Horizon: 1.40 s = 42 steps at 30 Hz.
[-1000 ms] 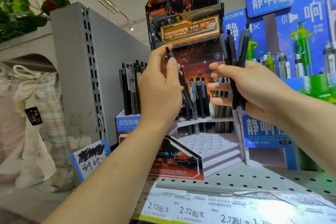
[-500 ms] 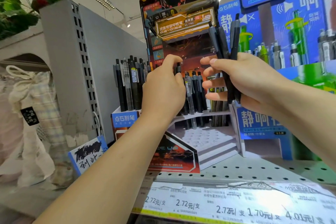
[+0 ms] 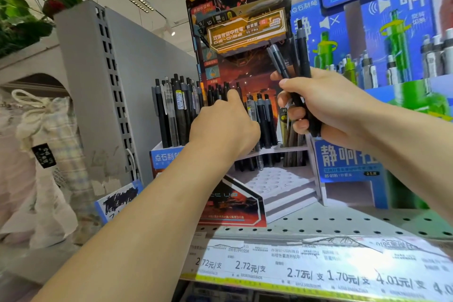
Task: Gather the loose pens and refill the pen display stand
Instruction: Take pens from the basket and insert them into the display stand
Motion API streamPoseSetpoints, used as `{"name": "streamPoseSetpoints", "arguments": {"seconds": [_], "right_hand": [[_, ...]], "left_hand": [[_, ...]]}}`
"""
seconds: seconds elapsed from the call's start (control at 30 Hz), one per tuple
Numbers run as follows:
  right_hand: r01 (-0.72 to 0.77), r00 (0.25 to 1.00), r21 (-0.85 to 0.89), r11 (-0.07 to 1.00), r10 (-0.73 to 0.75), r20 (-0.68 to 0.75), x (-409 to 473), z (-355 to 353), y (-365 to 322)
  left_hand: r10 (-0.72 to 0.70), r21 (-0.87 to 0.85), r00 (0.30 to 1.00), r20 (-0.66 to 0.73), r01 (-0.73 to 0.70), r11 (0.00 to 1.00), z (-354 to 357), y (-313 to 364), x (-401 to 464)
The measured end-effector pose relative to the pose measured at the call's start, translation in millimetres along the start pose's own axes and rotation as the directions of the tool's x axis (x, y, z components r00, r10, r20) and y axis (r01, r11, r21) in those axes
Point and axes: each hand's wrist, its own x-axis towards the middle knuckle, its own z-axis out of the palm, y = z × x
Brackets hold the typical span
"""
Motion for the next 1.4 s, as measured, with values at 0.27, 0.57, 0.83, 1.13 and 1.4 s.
{"name": "streamPoseSetpoints", "arguments": {"seconds": [0.27,0.57,0.83,1.13,1.4], "right_hand": [[0.015,1.0,-0.085,0.996,-0.013,0.019,0.8,-0.3,2.1],[0.039,0.984,-0.15,0.988,-0.012,0.176,-4.2,4.4,1.5],[0.043,0.999,-0.095,0.995,-0.043,-0.005,1.1,4.8,2.2],[0.05,0.999,-0.093,0.994,-0.048,0.018,0.2,1.4,2.1],[0.024,0.998,-0.076,0.997,-0.02,0.057,-0.9,1.9,0.6]], "left_hand": [[0.041,-0.256,0.991,-0.129,-0.074,0.964,-26.2,-4.3,10.3],[-0.052,-0.804,0.947,-0.318,-0.24,0.544,-37.0,1.6,1.3],[0.12,-0.299,0.836,-0.536,-0.321,0.899,-32.6,-22.7,-5.6],[0.14,-0.244,0.898,-0.417,-0.259,0.935,-27.1,-20.4,-5.7],[0.134,-0.267,0.875,-0.465,-0.282,0.921,-26.4,-16.2,-6.0]]}}
